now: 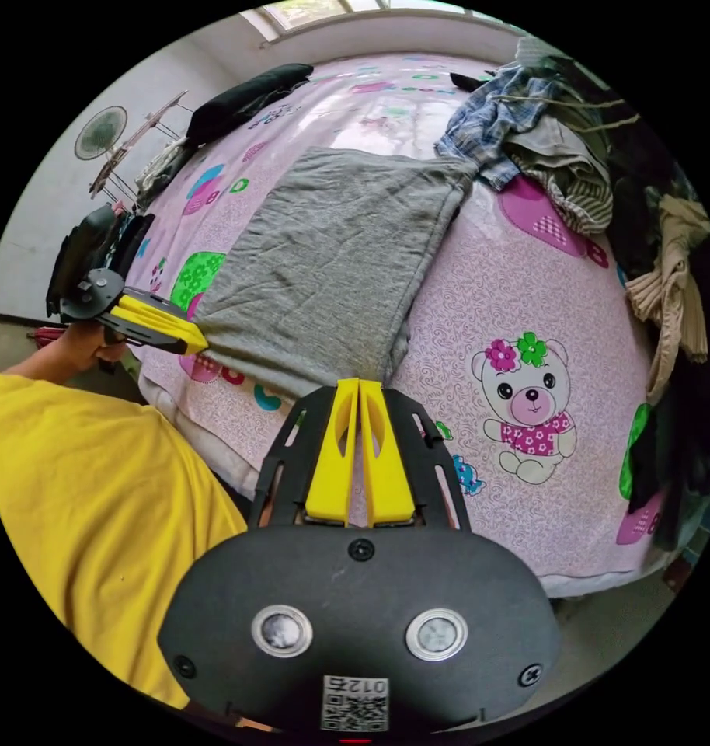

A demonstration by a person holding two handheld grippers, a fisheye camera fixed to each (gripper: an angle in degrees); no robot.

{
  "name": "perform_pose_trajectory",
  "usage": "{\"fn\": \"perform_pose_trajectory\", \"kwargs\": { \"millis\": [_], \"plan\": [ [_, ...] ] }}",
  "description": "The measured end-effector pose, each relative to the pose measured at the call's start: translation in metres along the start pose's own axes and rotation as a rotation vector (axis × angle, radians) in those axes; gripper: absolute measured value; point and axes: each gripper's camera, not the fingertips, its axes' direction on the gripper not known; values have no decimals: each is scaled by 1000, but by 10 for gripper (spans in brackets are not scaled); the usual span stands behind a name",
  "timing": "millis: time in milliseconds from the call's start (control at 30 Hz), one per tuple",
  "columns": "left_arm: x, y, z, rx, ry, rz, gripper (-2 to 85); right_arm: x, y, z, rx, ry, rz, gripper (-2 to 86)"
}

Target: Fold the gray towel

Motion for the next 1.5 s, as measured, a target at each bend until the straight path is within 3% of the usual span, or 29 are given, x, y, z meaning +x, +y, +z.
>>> {"fn": "perform_pose_trajectory", "kwargs": {
  "millis": [200,367,533,667,767,967,1300,1500],
  "plan": [
    [27,14,-34,80,-73,18,5,-13,13,-5,99,36,-71,-1],
    [33,3,-24,4,-47,-38,6,-9,28,42,13,59,-129,0],
    [38,11,-59,95,-5,-120,9,7,28,53,45,13,-75,0],
    [1,35,-103,316,208,-416,23,9,22,65,29,51,-107,0],
    [-27,31,-105,355,357,-538,44,19,19,71,30,33,-88,0],
    [5,-13,-117,236,216,-433,33,41,8,81,29,-20,-48,0],
    [31,-54,-161,211,377,-416,78,76,-11,79,36,-140,48,9],
    [53,-94,-193,255,468,-403,98,135,-10,58,204,-287,309,71]
  ]
}}
